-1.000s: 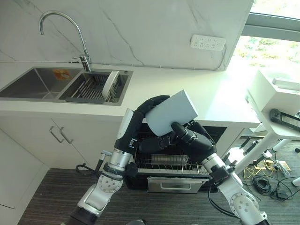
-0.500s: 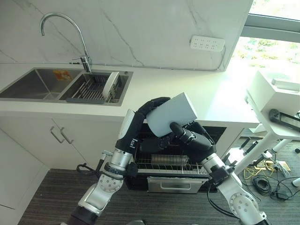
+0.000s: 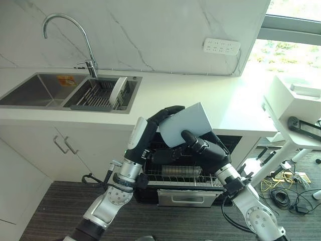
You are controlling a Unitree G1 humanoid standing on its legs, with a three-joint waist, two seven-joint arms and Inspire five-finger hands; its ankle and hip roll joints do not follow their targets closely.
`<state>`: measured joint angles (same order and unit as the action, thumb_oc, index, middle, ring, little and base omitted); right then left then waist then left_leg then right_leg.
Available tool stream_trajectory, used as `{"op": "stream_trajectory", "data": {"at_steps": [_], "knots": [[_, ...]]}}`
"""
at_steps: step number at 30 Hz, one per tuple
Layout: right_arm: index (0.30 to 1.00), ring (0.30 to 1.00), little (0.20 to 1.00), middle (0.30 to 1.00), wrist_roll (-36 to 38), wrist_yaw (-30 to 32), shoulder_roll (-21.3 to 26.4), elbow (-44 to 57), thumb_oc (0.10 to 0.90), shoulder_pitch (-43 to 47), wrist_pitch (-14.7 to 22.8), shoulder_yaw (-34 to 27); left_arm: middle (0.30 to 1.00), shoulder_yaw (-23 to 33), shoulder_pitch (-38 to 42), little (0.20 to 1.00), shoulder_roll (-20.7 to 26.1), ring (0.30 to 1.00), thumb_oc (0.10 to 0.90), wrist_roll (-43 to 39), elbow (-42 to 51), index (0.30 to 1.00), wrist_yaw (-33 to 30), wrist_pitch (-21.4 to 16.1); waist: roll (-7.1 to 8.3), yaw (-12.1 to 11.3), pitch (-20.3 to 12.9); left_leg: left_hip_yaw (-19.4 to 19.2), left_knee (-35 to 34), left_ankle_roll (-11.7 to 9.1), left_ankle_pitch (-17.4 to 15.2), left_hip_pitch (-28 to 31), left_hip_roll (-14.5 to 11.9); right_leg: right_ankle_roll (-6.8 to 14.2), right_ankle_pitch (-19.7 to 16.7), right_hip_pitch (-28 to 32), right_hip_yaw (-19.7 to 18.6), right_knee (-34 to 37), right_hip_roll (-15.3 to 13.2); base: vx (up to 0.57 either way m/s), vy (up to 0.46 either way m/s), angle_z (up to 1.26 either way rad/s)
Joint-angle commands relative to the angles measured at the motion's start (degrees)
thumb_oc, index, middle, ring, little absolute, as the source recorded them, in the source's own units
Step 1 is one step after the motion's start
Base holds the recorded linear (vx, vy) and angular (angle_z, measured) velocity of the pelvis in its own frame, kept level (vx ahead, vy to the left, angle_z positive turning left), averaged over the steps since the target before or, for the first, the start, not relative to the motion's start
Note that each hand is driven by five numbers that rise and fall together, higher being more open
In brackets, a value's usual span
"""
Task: Place the dishes in the dishwasher.
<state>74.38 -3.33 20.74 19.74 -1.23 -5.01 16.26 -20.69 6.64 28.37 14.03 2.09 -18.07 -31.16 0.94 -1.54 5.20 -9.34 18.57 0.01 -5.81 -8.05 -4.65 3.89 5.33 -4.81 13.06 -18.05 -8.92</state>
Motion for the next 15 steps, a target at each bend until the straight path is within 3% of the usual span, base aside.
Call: {"op": "stream_trajectory", "data": {"at_steps": [1,15], "knots": [[0.9,0.9,0.9,0.9,3.88,-1.69,-5.4,9.58,0.8,15.28,7.89,-4.7,0.3,-8.15,5.12,0.3,1.86,0.3,0.4,6.51,1.88,0.3,1.45,-5.49,0.22,1.05,-1.33,0.86,-1.38,-1.7,-10.91,5.49,-1.99,3.77,6.18,1.62,0.25,0.86,-0.62,0.0,0.0,0.0],[0.9,0.9,0.9,0.9,6.55,2.19,-7.23,10.74,0.8,16.34,11.48,-4.51,0.3,-10.23,7.03,0.3,2.38,0.3,0.4,11.4,1.54,0.3,-1.83,-5.72,-0.28,1.56,-1.52,0.33,-1.38,-1.64,-11.01,5.59,-2.07,3.69,6.29,1.51,-0.08,0.86,-0.59,0.0,0.0,0.0]]}}
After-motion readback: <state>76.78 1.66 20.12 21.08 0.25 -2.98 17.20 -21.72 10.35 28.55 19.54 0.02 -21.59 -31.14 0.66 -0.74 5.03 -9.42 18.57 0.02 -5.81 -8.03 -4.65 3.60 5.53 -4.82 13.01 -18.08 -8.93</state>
